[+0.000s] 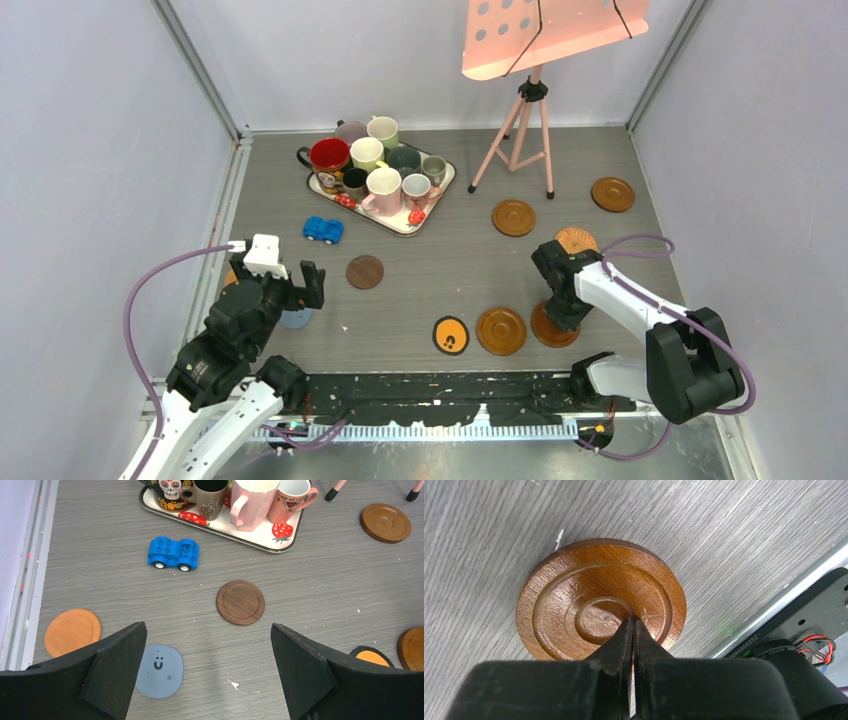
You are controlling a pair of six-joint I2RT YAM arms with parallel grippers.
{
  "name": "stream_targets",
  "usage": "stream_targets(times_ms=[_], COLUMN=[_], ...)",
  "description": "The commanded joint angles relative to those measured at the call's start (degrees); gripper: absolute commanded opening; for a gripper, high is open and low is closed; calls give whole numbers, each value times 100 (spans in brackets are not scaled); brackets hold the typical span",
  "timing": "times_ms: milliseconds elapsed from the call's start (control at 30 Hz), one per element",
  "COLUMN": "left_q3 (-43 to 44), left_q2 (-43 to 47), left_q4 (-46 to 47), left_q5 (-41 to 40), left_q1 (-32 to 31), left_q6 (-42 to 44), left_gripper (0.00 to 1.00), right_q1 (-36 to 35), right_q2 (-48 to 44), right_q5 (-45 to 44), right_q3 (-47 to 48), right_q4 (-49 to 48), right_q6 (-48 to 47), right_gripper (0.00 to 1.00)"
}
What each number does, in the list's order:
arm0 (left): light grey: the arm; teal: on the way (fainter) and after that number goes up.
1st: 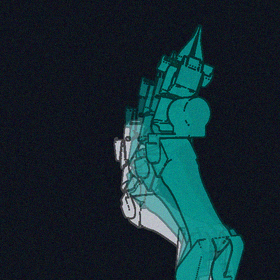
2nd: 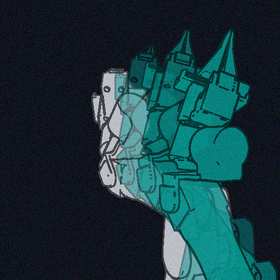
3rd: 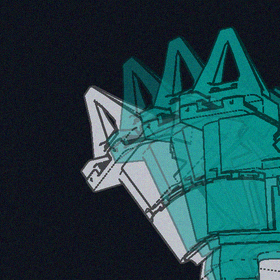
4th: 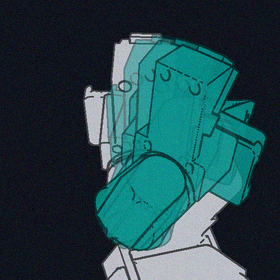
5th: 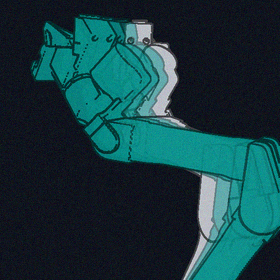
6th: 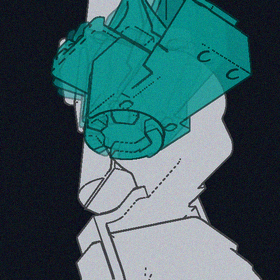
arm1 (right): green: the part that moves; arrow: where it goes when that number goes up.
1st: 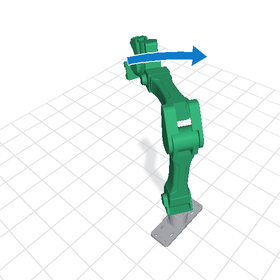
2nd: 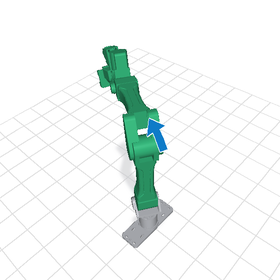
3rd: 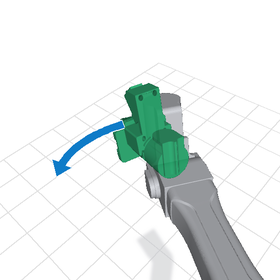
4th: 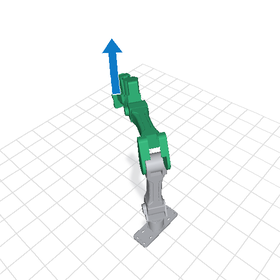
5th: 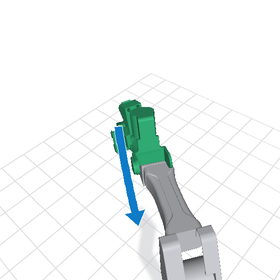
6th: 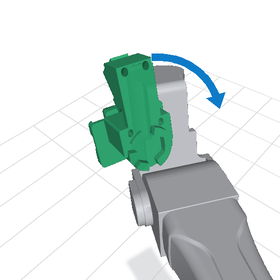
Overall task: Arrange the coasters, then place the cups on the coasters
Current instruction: Move the coaster to the center of the board.
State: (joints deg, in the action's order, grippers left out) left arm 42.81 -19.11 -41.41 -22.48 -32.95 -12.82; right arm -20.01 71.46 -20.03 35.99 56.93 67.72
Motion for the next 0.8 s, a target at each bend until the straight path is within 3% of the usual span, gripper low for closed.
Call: stream_targets(times_ms=[0, 467, 767], left_q3=[17, 8, 8], left_q2=[31, 55, 39], left_q4=[178, 177, 192], left_q5=[5, -36, -11], left_q1=[-17, -16, -14], left_q6=[36, 39, 34], left_gripper=[98, 98, 98], right_q1=[23, 23, 21], right_q2=[-42, -326, -575], right_q5=[-102, 17, 318], right_q3=[-28, 71, 328], right_q4=[380, 657, -216], right_q6=[391, 490, -351], right_gripper=[5, 5, 5])
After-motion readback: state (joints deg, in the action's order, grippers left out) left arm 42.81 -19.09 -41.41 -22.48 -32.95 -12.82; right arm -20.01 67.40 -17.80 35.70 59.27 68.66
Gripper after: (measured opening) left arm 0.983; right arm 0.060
